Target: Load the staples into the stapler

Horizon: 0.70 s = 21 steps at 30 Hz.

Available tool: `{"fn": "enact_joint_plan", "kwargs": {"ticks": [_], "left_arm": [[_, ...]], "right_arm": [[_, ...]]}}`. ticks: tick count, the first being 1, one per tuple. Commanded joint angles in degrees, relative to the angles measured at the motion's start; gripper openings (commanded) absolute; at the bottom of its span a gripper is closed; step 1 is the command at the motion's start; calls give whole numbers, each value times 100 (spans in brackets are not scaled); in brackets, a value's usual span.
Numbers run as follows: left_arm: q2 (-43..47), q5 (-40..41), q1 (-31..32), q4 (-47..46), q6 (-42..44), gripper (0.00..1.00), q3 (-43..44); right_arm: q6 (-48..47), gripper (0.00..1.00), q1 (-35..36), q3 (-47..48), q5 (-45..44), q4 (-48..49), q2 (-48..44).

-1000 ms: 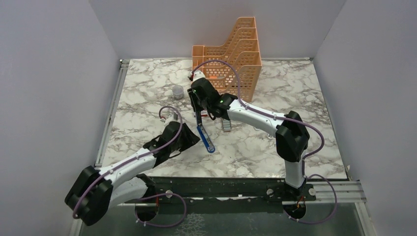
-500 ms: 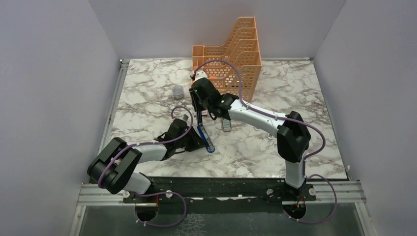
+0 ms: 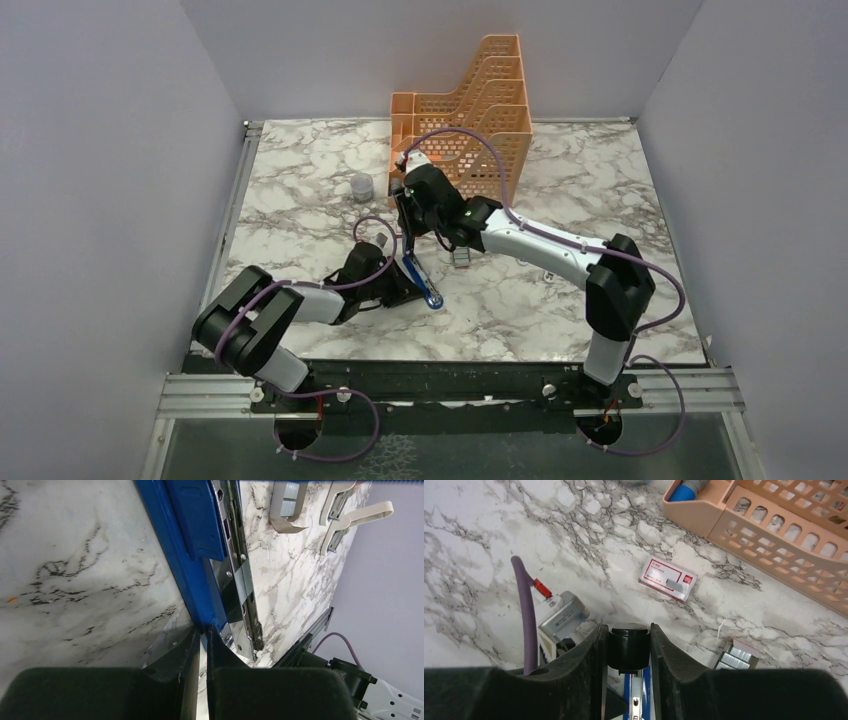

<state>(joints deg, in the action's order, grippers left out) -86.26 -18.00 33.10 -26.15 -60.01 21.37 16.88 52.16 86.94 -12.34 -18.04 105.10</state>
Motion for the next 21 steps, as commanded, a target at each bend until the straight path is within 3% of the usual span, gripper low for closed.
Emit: {"fn": "enact_joint_plan", "kwargs": {"ticks": [1, 12, 21], "left_arm": [[-463, 348, -39, 506, 61, 8, -116], [-664, 389, -127, 506, 7, 9, -80], [-708, 368, -203, 506, 49, 9, -38]], "right_arm": [[160, 23, 152, -349, 454, -215, -495], [443, 22, 277, -1146, 358, -341, -1447], [580, 22, 359, -1985, 460, -54, -1638]]}}
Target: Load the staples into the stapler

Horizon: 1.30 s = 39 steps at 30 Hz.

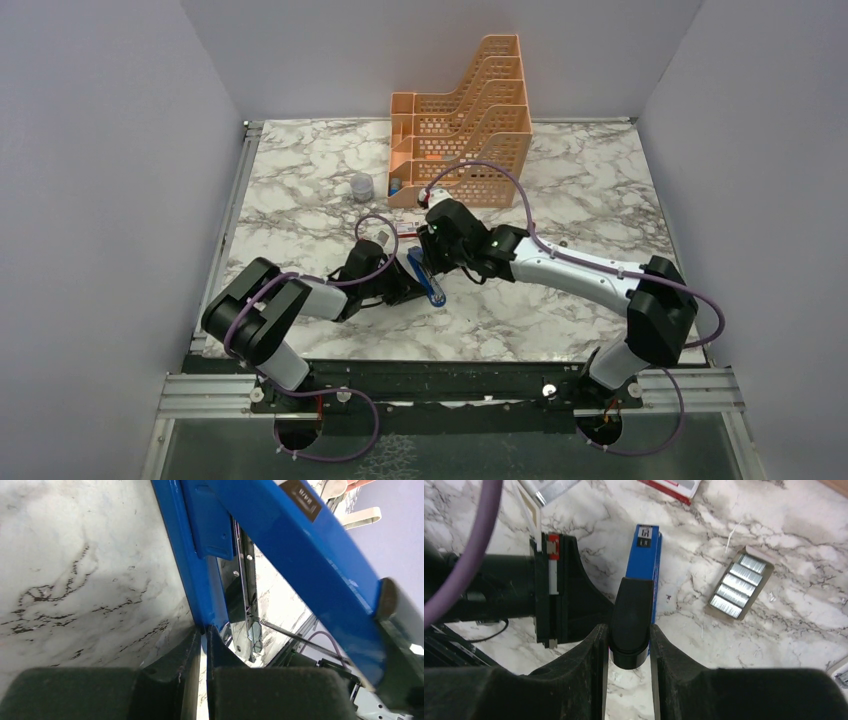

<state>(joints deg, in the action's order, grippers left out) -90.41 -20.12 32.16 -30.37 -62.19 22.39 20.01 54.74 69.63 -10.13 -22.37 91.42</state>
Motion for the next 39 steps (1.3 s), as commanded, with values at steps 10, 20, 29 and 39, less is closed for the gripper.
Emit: {"fn": "enact_joint_plan", "kwargs": {"ticks": [10, 20, 29, 39], "left_arm": [[-255, 502, -175, 928, 315, 11, -98], [303, 666, -175, 1203, 533, 19, 38], [843, 1116, -175, 1796, 754, 23, 112], [2467, 3325, -175, 3934, 614, 28, 349]], "right_arm": [[572, 23, 227, -651, 231, 510, -67], [1014, 23, 265, -628, 125, 105, 679], [1206, 23, 318, -390, -360, -4, 1237], [1056, 26, 317, 138, -426, 219, 1574]]}}
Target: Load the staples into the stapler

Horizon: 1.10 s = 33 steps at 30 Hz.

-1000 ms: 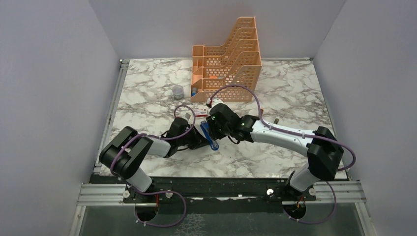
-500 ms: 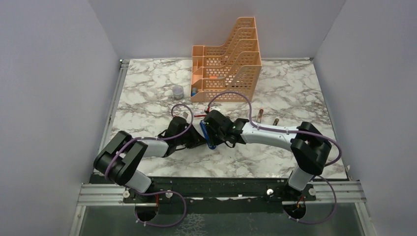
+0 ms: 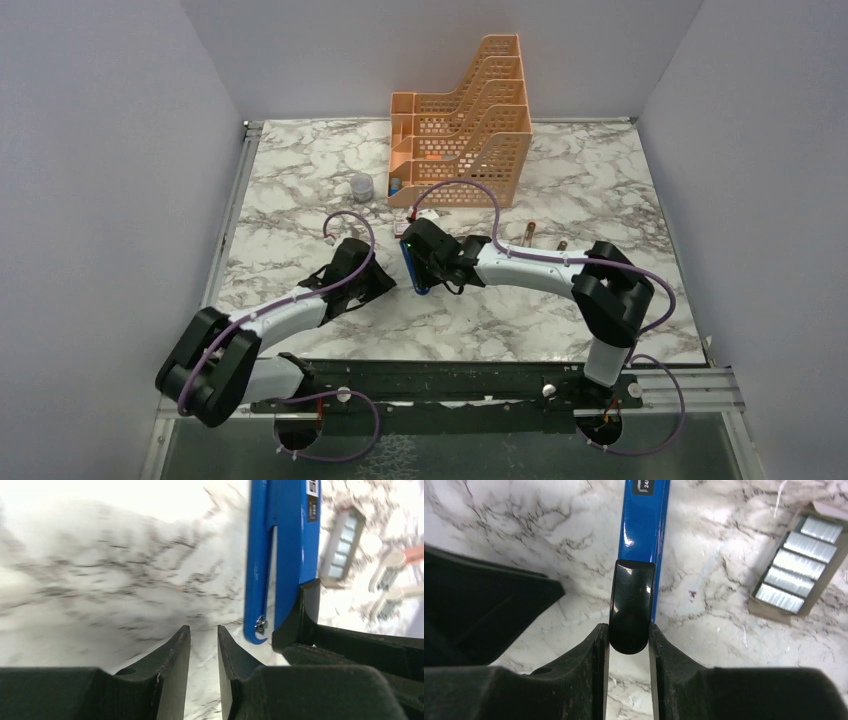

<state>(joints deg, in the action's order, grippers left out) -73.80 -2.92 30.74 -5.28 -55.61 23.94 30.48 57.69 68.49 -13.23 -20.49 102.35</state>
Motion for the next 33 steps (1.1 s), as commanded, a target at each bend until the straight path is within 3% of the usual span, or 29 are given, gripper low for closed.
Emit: {"fn": "enact_joint_plan", "kwargs": {"ticks": [1, 9, 18, 25, 33], "left_arm": [[1079, 1884, -33, 1663, -54, 29, 236], [2645, 3394, -42, 2802, 362, 47, 832], [2819, 3523, -42, 2910, 676, 65, 1135], [2984, 3560, -42, 2910, 953, 77, 1267], [3039, 3215, -42, 2802, 1461, 88, 1551]], "right_arm": [[-14, 26, 23, 356, -102, 61, 581], [-145, 31, 23, 1198, -30, 127, 1194], [-342, 42, 24, 2089, -182, -139, 1876], [-402, 63, 18, 1856, -204, -21, 1032], [-431, 67, -92, 1355, -928, -236, -75]]}}
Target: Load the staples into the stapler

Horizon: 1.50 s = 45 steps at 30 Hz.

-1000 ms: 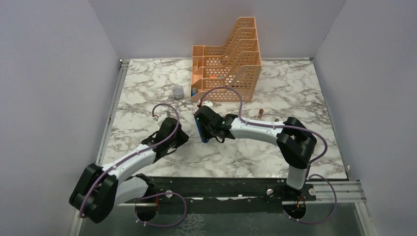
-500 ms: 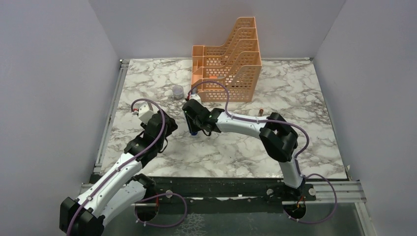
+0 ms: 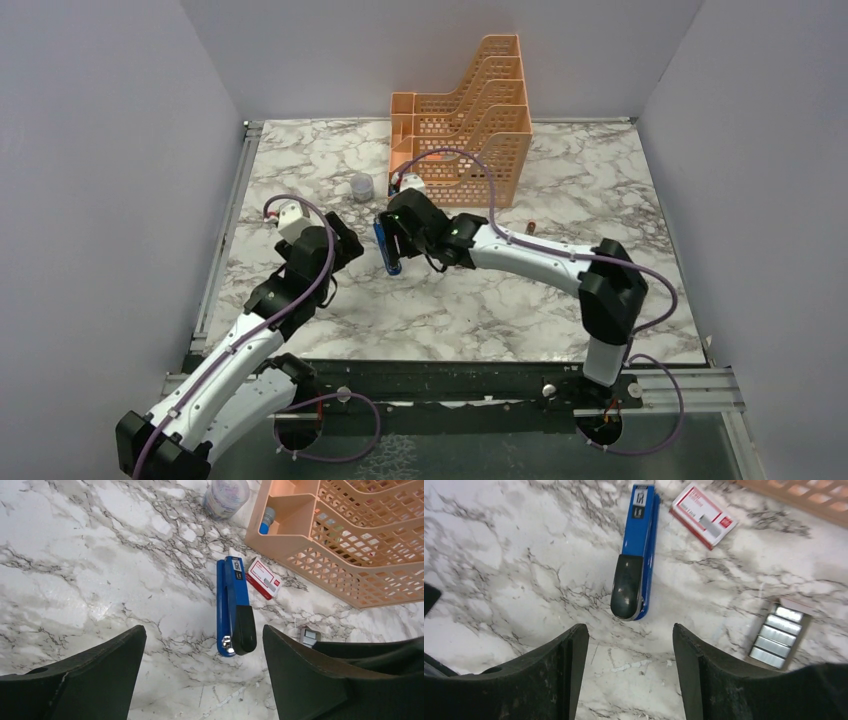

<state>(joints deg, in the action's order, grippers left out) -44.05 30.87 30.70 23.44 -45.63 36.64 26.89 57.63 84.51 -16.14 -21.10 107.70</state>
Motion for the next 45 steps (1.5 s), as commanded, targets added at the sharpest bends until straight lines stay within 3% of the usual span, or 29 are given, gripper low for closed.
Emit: {"fn": "enact_joint_plan", "kwargs": {"ticks": [1, 9, 15, 23, 30, 35, 45], "left_arm": [[40, -289, -38, -133, 611, 88, 313], [-302, -1510, -38, -677, 1061, 91, 493], [-739, -1985, -38, -1137, 1082, 92, 563], [-1088, -2297, -36, -1154, 888, 92, 657], [-1293, -2691, -38, -1161, 887, 92, 678], [-1476, -3073, -38, -1297, 1018, 91, 751], [-1973, -3915, -29, -1632, 938, 79, 786]], "right_arm": [[-54, 67, -138, -356, -895, -263, -749], [192, 68, -978, -1879, -2508, -655, -2705], [150, 69, -2453, -2905, -1776, -413, -3477], [583, 70, -3455, -2632, -1094, -79, -2334], [317, 68, -3571, -2464, -878, 413, -1667], [240, 60, -3598, -2397, -909, 477, -1397], [196, 49, -3600, -2311, -1118, 407, -1142]]}}
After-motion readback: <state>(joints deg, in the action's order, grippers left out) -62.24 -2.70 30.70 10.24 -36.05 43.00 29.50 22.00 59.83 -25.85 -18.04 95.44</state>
